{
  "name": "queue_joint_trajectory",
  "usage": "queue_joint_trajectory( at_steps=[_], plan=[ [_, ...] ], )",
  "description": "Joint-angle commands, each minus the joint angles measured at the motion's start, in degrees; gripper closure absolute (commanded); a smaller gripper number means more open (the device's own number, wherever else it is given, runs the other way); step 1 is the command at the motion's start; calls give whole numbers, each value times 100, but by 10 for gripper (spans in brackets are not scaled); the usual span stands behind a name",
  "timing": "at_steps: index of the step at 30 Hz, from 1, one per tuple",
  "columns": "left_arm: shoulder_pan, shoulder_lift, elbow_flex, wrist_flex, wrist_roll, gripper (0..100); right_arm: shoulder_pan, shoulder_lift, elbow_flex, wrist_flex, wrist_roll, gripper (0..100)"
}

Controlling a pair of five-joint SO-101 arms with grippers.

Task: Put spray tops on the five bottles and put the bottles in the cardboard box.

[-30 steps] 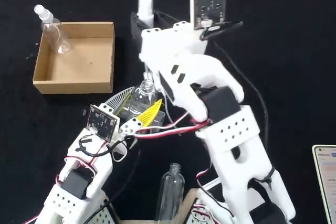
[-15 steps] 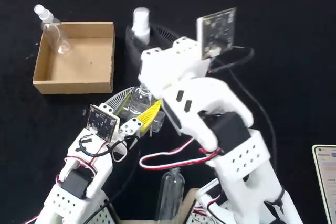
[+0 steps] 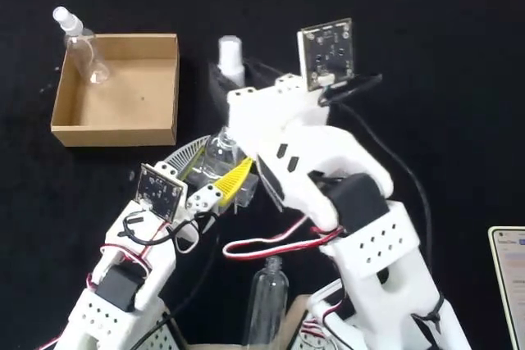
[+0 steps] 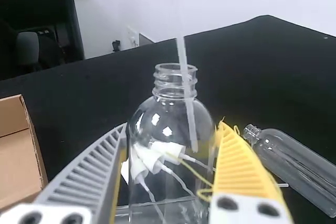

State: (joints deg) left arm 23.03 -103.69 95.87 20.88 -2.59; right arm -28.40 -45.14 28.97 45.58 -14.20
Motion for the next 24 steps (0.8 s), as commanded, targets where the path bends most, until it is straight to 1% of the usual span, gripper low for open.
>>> queue_joint_trajectory(
  at_steps=[1, 4, 10, 18, 24],
  plan=[
    [22, -88, 92, -132, 18, 830, 149, -171, -22, 624, 404, 984],
    [22, -88, 92, -132, 18, 830, 9, -171, -4, 1064, 756, 983],
    [13, -88, 92, -132, 18, 830, -510, -171, -4, 1389, 879, 983],
    [13, -88, 84, -123, 18, 830, -554, -171, 664, 1336, 879, 983],
    [13, -88, 84, -123, 18, 830, -554, -171, 743, 1380, 879, 982]
  ],
)
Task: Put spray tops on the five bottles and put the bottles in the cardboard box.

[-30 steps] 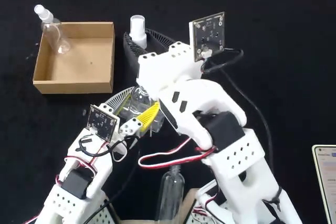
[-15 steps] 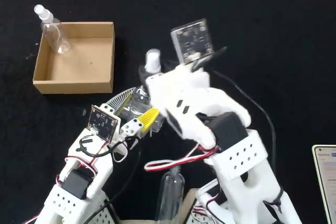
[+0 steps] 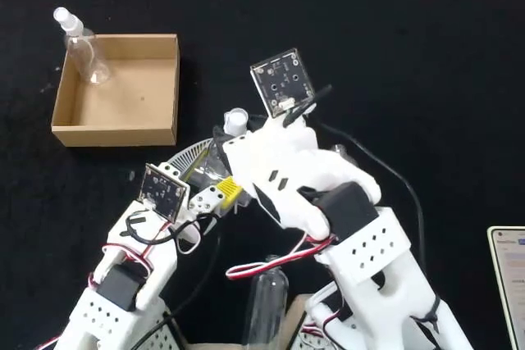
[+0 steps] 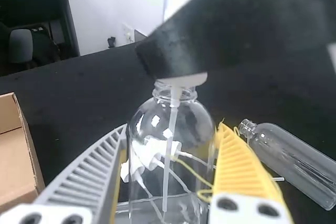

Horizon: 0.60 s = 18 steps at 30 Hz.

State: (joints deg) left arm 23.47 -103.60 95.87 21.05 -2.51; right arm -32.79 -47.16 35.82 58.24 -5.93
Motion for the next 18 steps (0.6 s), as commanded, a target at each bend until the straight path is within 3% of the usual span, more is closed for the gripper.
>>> queue_joint_trajectory(
  at_steps=[1, 4, 10, 18],
  plan=[
    [-31, -97, 84, -141, 9, 830, -114, 31, 57, 114, 53, 982],
    [-31, -97, 84, -141, 9, 830, -114, 31, 57, 114, 62, 972],
    [-31, -97, 84, -141, 9, 830, -114, 31, 57, 114, 62, 811],
    [-31, -97, 84, -149, 0, 830, -88, -769, -400, 123, 62, 801]
  ],
)
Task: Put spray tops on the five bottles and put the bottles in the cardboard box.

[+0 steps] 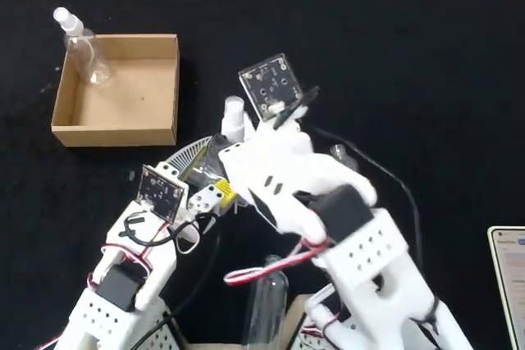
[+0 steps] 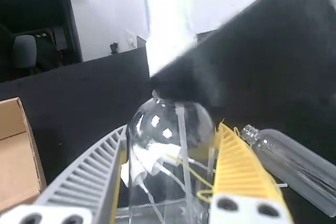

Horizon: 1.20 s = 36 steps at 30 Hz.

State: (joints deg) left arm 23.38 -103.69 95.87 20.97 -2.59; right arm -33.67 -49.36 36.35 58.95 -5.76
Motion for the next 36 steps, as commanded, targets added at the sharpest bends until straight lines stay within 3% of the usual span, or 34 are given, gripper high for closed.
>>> queue_joint_trajectory(
  at_steps=[1, 5, 11, 18, 26, 36],
  plan=[
    [-22, -88, 84, -141, 9, 830, 0, -769, -549, 53, 44, 801],
    [-22, -88, 84, -158, 9, 830, 0, -1587, -725, 35, 44, 815],
    [-22, -88, 84, -149, 9, 830, 44, -1868, -338, -396, 62, 989],
    [-22, -88, 84, -141, 9, 830, 967, -1068, -40, -1301, 352, 979],
    [-22, -88, 84, -167, 9, 830, 967, 215, -330, -1301, 352, 979],
    [-22, -88, 84, -167, 9, 830, 615, 277, -444, -580, 396, 979]
  ],
)
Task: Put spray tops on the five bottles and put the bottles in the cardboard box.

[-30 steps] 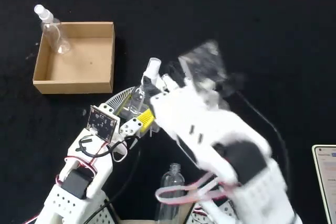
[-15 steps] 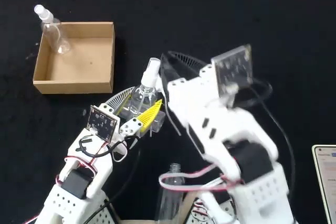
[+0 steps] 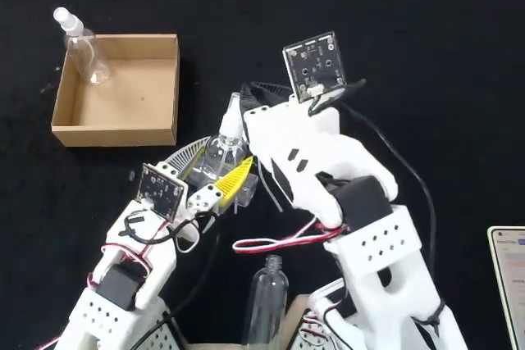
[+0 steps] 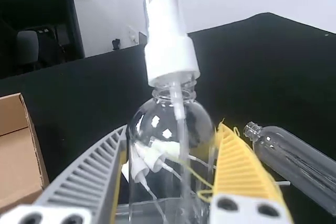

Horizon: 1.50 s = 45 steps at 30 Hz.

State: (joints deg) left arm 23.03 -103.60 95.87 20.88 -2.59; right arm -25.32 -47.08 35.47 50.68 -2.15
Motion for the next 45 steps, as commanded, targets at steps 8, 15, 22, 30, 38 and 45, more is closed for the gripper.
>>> queue_joint_trajectory(
  at_steps=[8, 15, 22, 30, 38, 45],
  plan=[
    [13, -97, 84, -141, 9, 830, -360, -637, -848, 554, 35, 977],
    [13, -97, 84, -158, 9, 830, -387, -778, -778, -290, 35, 977],
    [13, -97, 84, -132, 9, 830, -360, 110, -725, -484, 35, 977],
    [13, -97, 84, -132, 9, 830, -396, 286, -919, 255, 0, 977],
    [13, -97, 84, -141, 9, 830, -448, 286, -1051, 1125, 0, 977],
    [13, -97, 92, -132, 9, 830, -1134, 277, -1200, 1433, 9, 977]
  ],
)
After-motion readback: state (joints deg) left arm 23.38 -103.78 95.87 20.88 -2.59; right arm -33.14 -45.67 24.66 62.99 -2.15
